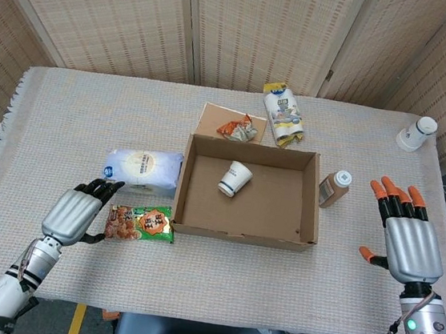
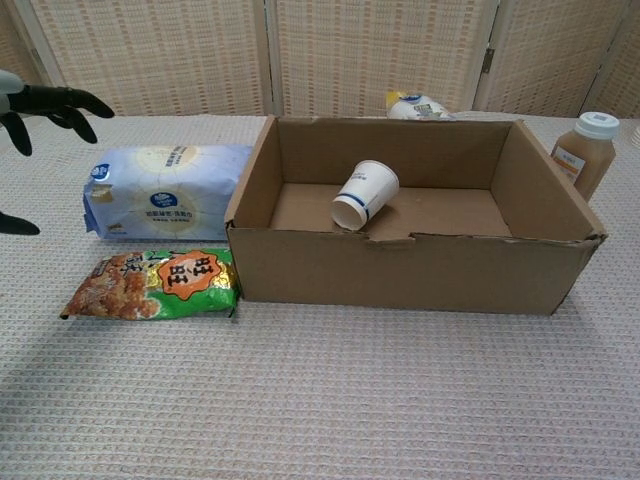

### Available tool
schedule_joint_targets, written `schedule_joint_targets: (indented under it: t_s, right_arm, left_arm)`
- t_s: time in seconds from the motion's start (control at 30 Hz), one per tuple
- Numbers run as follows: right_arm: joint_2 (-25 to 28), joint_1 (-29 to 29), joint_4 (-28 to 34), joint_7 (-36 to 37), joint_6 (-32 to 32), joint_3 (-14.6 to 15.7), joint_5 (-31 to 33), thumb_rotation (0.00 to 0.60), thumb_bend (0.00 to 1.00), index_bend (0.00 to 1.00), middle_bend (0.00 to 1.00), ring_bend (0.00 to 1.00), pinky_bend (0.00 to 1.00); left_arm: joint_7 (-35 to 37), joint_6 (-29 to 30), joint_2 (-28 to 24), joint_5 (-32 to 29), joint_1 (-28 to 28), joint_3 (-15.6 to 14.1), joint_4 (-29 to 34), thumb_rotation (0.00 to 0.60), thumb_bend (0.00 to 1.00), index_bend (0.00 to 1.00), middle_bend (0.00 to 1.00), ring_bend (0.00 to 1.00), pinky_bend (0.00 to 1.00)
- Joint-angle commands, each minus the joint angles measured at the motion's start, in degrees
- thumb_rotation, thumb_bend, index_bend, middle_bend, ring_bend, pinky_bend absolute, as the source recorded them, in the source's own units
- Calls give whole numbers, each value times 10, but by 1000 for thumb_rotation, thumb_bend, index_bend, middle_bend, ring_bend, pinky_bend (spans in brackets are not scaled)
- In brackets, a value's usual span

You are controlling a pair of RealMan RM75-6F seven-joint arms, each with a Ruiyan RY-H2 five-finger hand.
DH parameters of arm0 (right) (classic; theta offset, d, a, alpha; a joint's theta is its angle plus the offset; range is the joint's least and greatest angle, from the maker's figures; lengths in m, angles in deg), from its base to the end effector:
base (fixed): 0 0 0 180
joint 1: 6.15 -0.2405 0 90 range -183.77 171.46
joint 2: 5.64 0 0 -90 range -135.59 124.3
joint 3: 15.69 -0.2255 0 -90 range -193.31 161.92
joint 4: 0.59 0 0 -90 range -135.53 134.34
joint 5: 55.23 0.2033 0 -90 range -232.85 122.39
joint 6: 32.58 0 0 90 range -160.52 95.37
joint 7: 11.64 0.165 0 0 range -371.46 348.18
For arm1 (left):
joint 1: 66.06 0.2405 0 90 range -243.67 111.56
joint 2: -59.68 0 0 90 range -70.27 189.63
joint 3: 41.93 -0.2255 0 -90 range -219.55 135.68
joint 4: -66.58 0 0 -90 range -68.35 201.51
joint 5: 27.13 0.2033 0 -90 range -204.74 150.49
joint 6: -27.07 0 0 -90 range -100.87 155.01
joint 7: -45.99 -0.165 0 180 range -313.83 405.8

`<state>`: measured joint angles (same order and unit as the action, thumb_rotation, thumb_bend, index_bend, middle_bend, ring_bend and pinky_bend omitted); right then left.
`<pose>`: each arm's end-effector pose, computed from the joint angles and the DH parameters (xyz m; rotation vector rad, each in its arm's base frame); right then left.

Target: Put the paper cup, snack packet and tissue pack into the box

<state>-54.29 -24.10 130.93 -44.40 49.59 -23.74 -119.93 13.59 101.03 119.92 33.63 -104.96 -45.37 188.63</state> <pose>-0.1581 -0.2367 0.1806 1.4334 -0.8530 0.7755 -0.1306 0.2635 0.0938 -1.8062 -0.8437 -0.7658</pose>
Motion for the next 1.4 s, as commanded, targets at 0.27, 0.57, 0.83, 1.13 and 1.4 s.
schedule_joint_targets:
  t_s: [0.27,0.57,0.83,1.13,1.4]
  right_arm:
    - [4,0,0,4,-4,-1,2,600,44,57,0,0,0]
    - [2,-1,-2,2,-5,-1,6,600,44,57,0,0,0]
    - [2,-3,-4,2,-8,-2,15,600,44,57,0,0,0]
    - [1,-4,-6,1,-6,-3,17,600,44,57,0,0,0]
    - [2,-5,-9,3,-7,-4,23,600,44,57,0,0,0]
  left_arm:
    - [27,4,92,35,55,-13,-83,600,171,224,330,248,421]
    - [26,-41,158,37,55,0,-168,600,170,251,210,124,300]
    - [34,-68,186,19,52,28,-210,600,170,144,153,74,244]
    - [32,-94,210,-2,44,48,-238,600,170,141,158,84,255]
    - [24,-106,236,-14,40,56,-264,600,171,149,180,103,276]
